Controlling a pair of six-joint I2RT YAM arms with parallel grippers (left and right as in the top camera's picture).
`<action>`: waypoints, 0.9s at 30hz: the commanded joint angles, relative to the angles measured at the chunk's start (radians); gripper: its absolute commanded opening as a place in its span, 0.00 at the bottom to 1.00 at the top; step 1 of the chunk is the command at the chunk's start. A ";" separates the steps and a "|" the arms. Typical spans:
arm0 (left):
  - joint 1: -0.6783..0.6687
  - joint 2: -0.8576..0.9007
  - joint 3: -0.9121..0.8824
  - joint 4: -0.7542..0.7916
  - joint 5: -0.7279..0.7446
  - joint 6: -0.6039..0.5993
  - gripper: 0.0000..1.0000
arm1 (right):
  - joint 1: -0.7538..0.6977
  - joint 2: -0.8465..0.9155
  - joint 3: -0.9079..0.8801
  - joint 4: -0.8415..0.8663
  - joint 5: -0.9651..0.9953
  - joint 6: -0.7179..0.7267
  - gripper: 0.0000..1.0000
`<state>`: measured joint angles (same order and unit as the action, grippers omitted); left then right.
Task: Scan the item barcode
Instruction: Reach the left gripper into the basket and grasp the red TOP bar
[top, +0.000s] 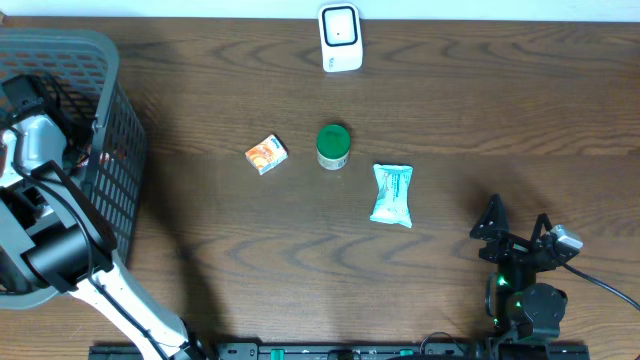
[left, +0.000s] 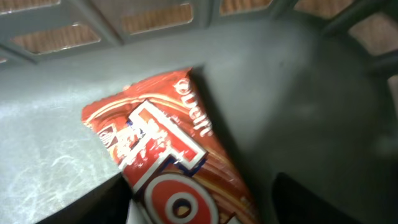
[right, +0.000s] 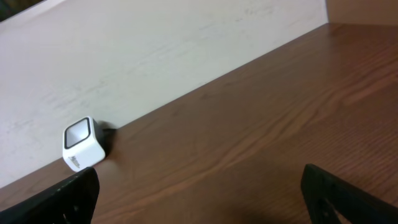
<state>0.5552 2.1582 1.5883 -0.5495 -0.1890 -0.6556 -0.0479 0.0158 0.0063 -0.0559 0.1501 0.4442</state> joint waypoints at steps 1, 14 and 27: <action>0.003 0.086 -0.039 -0.067 0.058 0.008 0.54 | 0.010 -0.003 -0.001 -0.004 0.002 0.007 0.99; 0.013 -0.013 -0.038 -0.142 0.058 0.007 0.07 | 0.010 -0.003 -0.001 -0.004 0.002 0.008 0.99; 0.035 -0.569 -0.037 -0.142 -0.061 0.007 0.08 | 0.010 -0.003 -0.001 -0.004 0.002 0.007 0.99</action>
<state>0.5831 1.7336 1.5326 -0.6888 -0.1654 -0.6537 -0.0479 0.0158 0.0063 -0.0559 0.1501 0.4446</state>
